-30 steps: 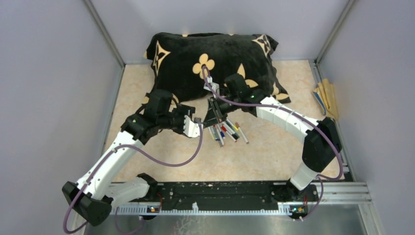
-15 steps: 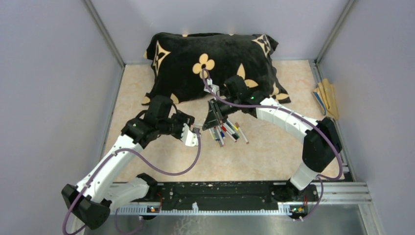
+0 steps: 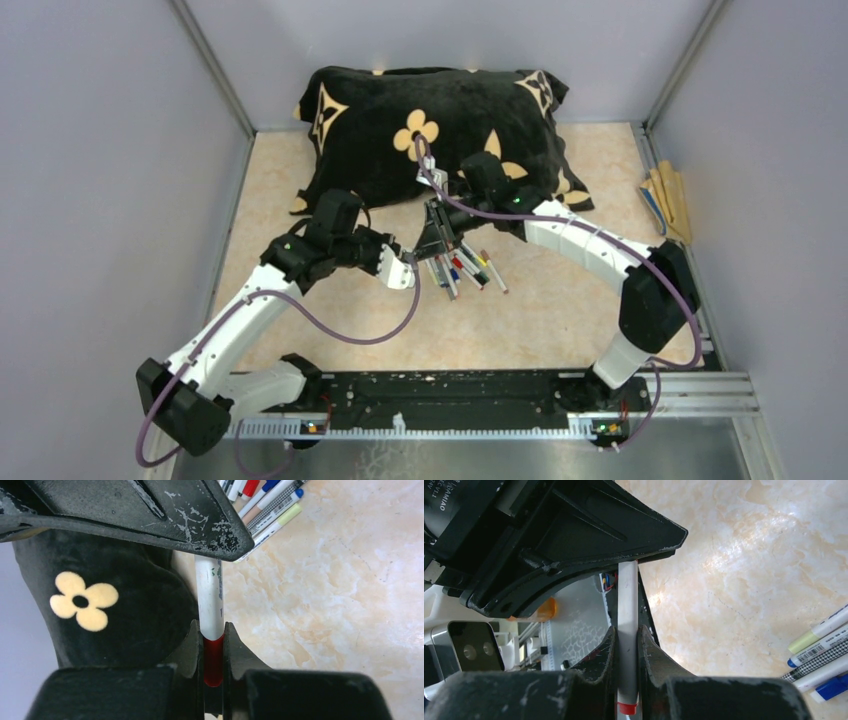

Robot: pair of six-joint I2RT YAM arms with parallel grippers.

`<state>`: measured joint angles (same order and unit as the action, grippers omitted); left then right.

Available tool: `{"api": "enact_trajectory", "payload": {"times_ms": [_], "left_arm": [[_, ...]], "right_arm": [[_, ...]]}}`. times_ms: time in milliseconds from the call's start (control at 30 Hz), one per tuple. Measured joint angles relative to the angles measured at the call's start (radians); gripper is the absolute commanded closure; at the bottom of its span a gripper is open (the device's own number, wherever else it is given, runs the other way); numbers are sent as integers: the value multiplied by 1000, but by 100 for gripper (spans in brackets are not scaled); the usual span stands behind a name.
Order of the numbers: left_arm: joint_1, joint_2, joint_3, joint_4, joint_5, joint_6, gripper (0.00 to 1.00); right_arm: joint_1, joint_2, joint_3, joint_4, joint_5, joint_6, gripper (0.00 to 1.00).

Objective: Open the pen caps

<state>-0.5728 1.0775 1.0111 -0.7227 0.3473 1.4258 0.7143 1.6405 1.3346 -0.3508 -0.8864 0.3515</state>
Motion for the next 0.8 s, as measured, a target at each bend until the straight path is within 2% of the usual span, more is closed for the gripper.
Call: {"api": "enact_trajectory", "payload": {"times_ms": [367, 600, 800], "left_arm": [[-21, -16, -98, 127, -48, 55, 100], [-38, 17, -117, 182, -49, 90, 100], [72, 78, -118, 119, -177, 132, 100]], "right_arm": [[-19, -25, -73, 38, 32, -10, 100], [-19, -124, -186, 79, 114, -11, 100], [-65, -252, -304, -28, 130, -6, 100]]}}
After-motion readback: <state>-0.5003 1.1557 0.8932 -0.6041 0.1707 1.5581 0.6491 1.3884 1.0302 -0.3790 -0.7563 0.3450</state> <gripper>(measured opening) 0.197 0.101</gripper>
